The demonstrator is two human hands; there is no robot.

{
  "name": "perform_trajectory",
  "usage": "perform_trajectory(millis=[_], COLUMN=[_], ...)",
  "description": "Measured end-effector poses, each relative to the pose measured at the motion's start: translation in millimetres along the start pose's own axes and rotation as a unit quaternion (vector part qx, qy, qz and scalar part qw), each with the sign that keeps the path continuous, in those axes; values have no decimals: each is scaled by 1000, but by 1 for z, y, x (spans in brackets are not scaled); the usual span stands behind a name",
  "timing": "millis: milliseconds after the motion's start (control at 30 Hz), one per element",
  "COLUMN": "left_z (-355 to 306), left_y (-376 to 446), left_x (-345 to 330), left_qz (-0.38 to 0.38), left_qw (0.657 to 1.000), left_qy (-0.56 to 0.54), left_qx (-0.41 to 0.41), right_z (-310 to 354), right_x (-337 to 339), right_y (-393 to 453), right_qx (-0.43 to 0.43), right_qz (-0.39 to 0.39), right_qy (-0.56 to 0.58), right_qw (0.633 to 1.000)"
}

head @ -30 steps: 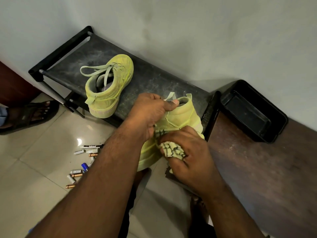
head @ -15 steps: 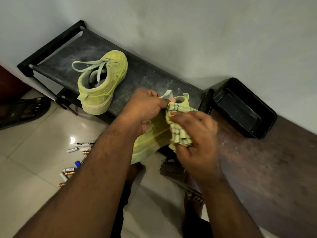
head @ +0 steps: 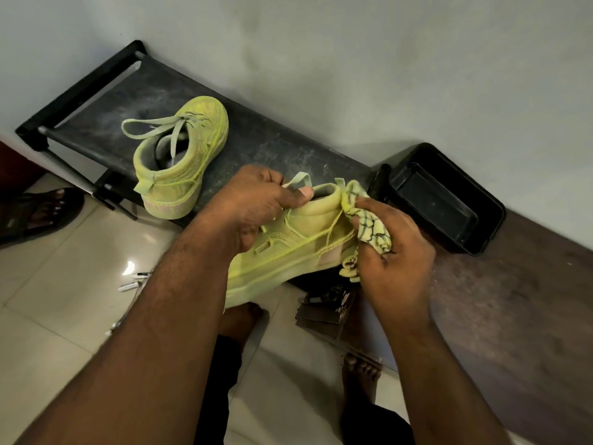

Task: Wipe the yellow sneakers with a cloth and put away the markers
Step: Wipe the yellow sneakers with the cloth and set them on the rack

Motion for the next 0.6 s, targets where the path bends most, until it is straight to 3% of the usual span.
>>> perform_trajectory(millis=[100,233,267,400,433,533,600], left_z=[-4,-13,-16,-24,-27,-33,-37], left_y=[-6,-13,-14,-16,-17,-22,-24], left_x=[-4,-3,-3,-1,-1,-2,-3], left_qz=[29,70,76,100,105,112,106], left_qw=[999,995,994,987,985,975,969], left_qy=[11,16,13,9,12,42,43], left_qx=[-23,-64,-75,-122,-138,-187,-219], right_z=[14,-32,-35,1,0,-31,-34], right_x=[-9,1,4,19,20,16,19], right_y=[-4,-1,-1,0,-1,-4,-6], right_qx=[56,-138,-149,6,11,-140,-159], right_qz=[24,-43,-51,-63,-64,-84,-118], right_qy=[28,116,132,138,142,198,233], right_qw=[998,983,979,988,988,966,952])
Point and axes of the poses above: each hand's wrist, its own y-axis towards the middle knuckle, its own x-axis out of the back of the hand, z = x × y, the point moved 8 cm from there along y, towards the middle knuckle, and after that the axes turned 6 degrees about x, right-handed, at the moved point
